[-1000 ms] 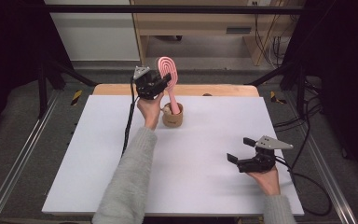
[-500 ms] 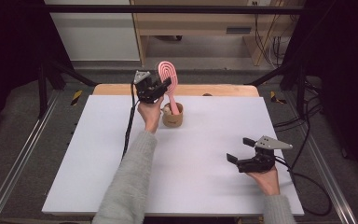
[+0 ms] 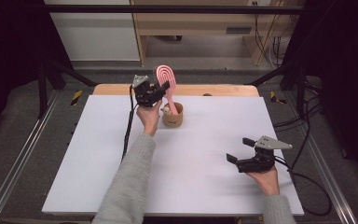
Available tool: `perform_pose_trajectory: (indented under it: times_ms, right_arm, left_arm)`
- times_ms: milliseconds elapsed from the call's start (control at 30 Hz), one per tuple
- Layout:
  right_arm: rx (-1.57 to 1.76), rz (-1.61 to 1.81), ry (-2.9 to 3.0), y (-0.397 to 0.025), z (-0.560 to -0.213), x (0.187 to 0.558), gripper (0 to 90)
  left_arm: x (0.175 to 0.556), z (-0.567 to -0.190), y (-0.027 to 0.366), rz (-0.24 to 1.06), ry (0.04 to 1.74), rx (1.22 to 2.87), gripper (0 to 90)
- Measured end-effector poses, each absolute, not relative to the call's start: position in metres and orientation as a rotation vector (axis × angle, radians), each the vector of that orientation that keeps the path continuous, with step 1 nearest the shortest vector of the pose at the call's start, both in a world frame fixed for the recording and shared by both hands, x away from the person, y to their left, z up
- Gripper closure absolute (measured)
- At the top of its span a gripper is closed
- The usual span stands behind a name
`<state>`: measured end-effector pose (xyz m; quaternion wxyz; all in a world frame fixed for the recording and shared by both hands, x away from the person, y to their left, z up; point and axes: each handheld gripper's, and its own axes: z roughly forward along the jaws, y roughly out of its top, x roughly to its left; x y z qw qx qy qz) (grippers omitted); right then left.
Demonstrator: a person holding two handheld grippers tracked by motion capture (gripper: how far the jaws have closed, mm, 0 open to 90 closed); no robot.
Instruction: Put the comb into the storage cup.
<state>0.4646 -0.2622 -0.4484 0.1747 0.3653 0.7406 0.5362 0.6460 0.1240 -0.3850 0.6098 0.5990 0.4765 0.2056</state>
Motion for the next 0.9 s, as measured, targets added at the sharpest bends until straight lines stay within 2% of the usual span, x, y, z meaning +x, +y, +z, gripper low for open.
perform_pose_trajectory:
  times_ms: [900]
  right_arm:
    - [1.036, 1.521, 2.1, -0.262, -0.449, 0.465, 0.4]
  left_arm:
    - [0.644, -0.402, 0.139, 0.454, 1.14, 1.358, 62.5]
